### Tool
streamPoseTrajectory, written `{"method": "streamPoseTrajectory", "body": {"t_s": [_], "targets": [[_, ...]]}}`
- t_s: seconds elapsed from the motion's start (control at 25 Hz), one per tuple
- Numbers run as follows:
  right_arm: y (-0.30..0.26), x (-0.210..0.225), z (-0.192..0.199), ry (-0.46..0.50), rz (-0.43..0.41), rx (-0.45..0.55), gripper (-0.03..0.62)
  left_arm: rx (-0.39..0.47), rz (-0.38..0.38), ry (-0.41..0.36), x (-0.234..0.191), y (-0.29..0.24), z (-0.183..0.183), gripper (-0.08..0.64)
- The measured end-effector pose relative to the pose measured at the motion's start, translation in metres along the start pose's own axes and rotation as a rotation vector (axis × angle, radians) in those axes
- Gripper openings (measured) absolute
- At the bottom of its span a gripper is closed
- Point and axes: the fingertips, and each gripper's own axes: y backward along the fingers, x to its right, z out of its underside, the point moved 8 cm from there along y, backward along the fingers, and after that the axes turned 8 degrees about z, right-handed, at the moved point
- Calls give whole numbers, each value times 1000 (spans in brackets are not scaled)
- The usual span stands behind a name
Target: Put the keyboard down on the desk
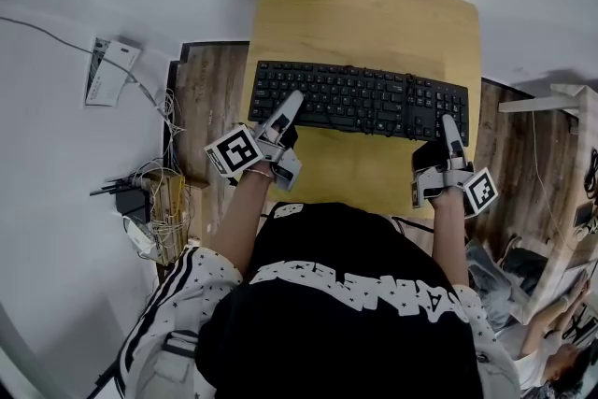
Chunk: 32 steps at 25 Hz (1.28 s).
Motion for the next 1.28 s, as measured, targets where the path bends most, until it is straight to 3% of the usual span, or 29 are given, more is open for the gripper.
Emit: {"method": "streamPoseTrajectory", "body": {"t_s": [0.68,0.84,1.0,1.28], "targets": [[-3,24,-10,-14,67,-14,91,-34,-74,16,-15,-5,15,130],[-11,25,-12,-20,87,-18,92,-28,-95,71,-21,-11,15,130],[-11,29,-14,-23,95,-17,92,-46,-99,32,-23,-12,15,132],[-12,33,-16,-32,116,-18,94,-55,-116,39,-27,-15,17,132]]}}
